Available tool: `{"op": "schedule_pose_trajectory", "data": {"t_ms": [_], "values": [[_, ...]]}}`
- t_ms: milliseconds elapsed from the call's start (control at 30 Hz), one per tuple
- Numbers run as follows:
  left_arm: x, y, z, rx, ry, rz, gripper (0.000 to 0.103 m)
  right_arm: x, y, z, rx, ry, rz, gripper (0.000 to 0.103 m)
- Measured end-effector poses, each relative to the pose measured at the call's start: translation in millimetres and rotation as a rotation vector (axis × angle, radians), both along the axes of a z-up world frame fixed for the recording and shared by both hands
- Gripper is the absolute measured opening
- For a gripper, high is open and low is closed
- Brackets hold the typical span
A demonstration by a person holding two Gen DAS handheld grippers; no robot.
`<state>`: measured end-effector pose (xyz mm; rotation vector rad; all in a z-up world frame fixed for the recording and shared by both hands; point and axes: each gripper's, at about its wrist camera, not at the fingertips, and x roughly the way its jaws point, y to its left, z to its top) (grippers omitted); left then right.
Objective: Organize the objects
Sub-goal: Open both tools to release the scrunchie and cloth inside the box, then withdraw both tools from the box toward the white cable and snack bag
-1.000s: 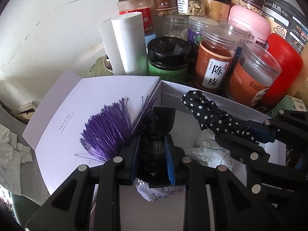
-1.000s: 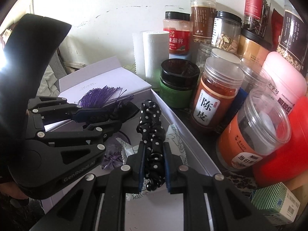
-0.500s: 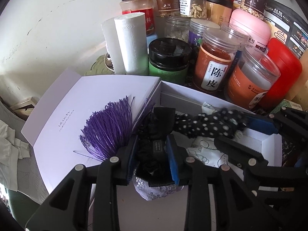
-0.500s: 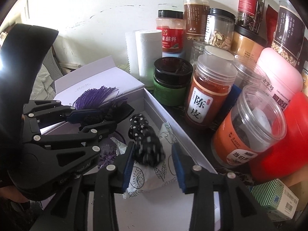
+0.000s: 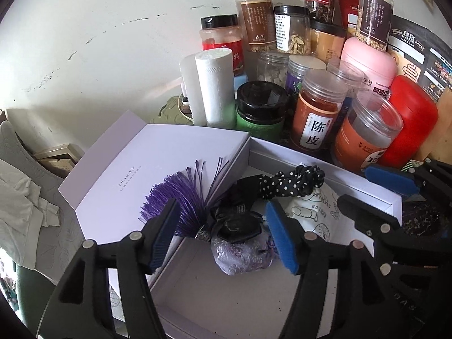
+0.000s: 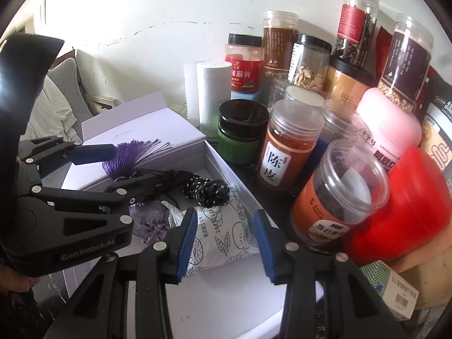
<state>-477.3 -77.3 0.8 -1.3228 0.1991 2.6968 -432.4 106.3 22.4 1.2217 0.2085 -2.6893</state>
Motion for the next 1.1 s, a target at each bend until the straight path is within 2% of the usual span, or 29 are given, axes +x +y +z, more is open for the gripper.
{"op": "schedule_pose_trajectory", "data": {"t_ms": [267,333,500,933,1100], "values": [[24,2,25,-0.023,0.036,0.027,0.072,23,2,26,0.017,0.042,0.004,0.041],[30,2,33,-0.027,0.051,0.03,0.073,28,2,31,0.011,0.048,0.006,0.045],[47,1,56,-0.027,0.092,0.042,0.073,44,5,50,0.014,0.086,0.006,0.05],[94,3,104,-0.018,0.126,0.064,0.074,88,13,91,0.018,0.159,0.003,0.053],[121,3,123,-0.026,0.167,0.072,0.074,109,13,108,0.02,0.192,0.007,0.055]]}}
